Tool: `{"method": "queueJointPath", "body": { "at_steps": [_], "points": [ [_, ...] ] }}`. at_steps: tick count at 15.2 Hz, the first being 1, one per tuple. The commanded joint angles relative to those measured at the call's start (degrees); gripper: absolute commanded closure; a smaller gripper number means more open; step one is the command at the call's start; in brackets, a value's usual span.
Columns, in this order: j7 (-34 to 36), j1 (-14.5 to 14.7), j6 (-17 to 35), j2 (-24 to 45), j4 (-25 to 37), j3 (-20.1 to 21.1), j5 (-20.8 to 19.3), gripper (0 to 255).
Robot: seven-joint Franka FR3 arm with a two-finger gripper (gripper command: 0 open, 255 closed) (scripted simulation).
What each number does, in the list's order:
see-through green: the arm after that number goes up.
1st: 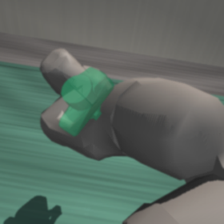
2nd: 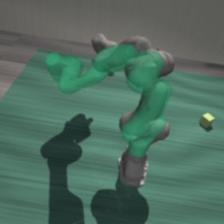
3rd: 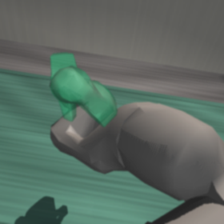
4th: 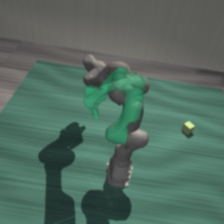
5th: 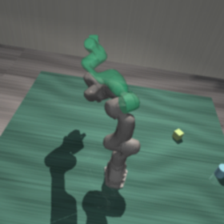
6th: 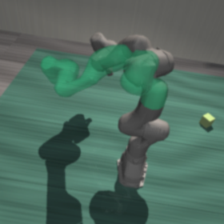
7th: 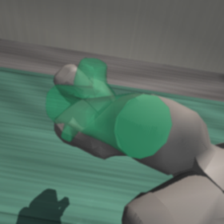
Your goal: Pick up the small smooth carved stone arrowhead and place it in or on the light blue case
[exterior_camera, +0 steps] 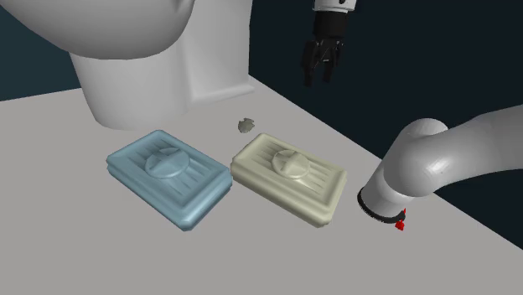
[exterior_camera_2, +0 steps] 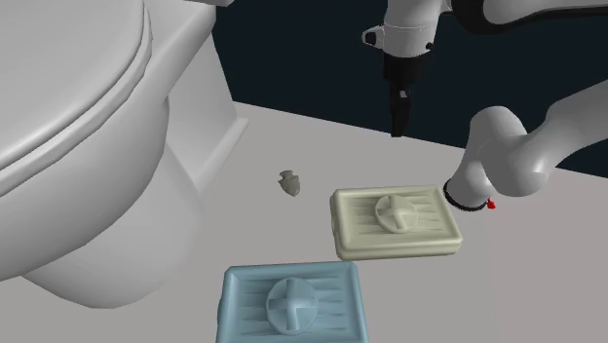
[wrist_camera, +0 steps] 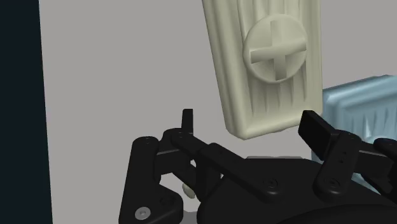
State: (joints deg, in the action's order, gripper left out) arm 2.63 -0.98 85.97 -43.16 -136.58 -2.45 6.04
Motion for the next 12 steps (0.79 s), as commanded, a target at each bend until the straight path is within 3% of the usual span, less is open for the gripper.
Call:
{"method": "queueJointPath", "body": {
  "at_steps": [1,12],
  "points": [
    [0.0,0.0,0.0,0.0,0.0,0.0,0.0,0],
    [14.7,-3.0,23.9,16.5,-3.2,5.6,3.7,0]
  ]
}}
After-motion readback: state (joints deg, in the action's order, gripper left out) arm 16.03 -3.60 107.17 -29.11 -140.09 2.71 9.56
